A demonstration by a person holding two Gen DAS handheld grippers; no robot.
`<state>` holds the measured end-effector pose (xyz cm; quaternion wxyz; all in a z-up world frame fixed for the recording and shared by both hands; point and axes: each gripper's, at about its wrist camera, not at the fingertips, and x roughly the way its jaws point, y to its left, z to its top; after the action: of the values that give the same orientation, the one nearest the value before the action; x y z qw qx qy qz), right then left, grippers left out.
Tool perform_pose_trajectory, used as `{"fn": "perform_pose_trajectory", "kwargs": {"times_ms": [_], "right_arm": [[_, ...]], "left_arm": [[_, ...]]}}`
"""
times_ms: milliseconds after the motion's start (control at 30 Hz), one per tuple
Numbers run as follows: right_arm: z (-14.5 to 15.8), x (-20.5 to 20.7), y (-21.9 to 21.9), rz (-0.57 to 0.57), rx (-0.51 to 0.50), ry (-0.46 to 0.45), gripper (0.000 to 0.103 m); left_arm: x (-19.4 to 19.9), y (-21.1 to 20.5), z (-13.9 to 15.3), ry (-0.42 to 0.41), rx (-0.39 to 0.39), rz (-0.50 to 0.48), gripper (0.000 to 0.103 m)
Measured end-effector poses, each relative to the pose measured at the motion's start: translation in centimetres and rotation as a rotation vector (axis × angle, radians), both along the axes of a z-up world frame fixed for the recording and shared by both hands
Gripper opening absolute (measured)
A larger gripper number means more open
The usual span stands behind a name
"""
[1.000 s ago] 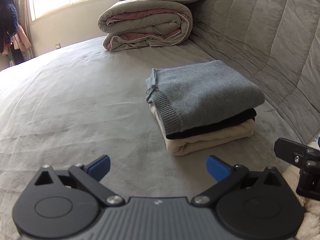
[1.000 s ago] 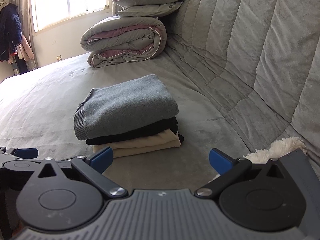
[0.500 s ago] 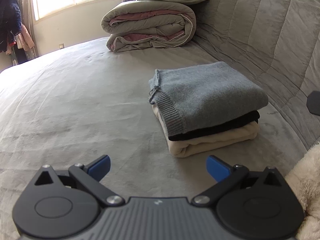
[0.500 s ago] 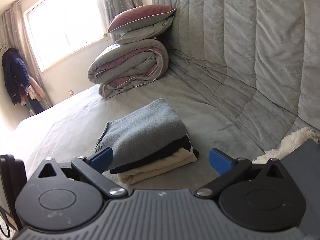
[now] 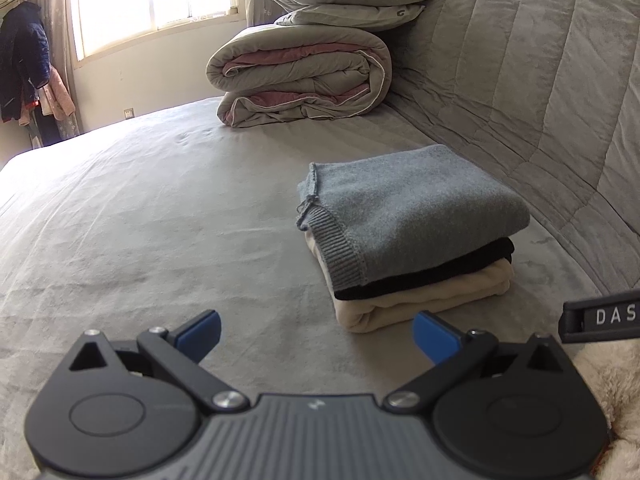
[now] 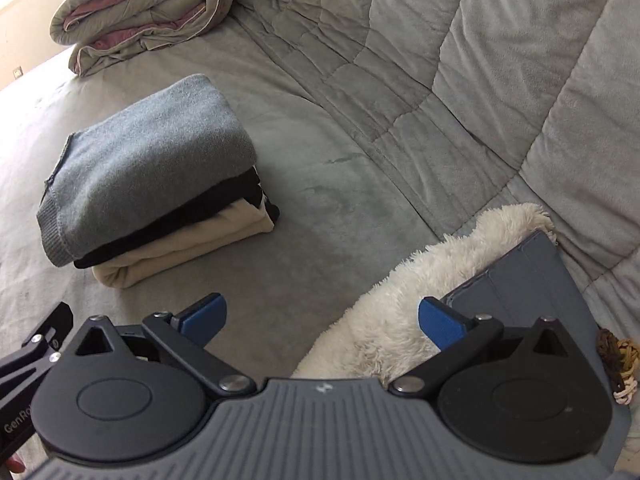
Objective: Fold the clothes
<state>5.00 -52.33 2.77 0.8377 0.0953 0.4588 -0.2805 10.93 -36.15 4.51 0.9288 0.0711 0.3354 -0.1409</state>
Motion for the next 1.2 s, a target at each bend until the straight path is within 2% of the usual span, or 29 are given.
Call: {"fn": "perform_pose_trajectory", "kwargs": {"times_ms": [233,367,433,667,967,1067,1200], "right_arm": [[-0.8,1.3,0.9,0.068,-0.058,0.104,0.103],[-1.0,1.6,1.1,0.068,-0.085,0.125,0.103],[-0.9,1.6,1.1,0.07,-0.091,0.13,0.103],[0.0,1.3,1.5,0.085,-0.075,0.087,0.103],[1.4,0.6,3.2,0.162,-0.087,0.024,0.103],[2.1,-0.1,3.3,0.185,-0.074,-0.015,0.103],[3.0,-0.5,2.9,0.149,-0.015,-0.092,0.103]], "left_arm": [[0.6,0.3,-0.4,0.08,-0.042,0.0,0.102],[0.4,-0.3,-0.7,0.044,0.037,0.016,0.102],[0.3,-0.4,-0.7,0.04,0.048,0.017,0.102],[0.5,-0.2,-0.7,0.06,0.042,0.018,0.102],[0.6,0.3,-0.5,0.07,0.037,0.034,0.102],[0.7,0.6,-0.4,0.073,0.034,0.037,0.102],[1.0,1.8,0.2,0.086,-0.009,0.037,0.102]]}}
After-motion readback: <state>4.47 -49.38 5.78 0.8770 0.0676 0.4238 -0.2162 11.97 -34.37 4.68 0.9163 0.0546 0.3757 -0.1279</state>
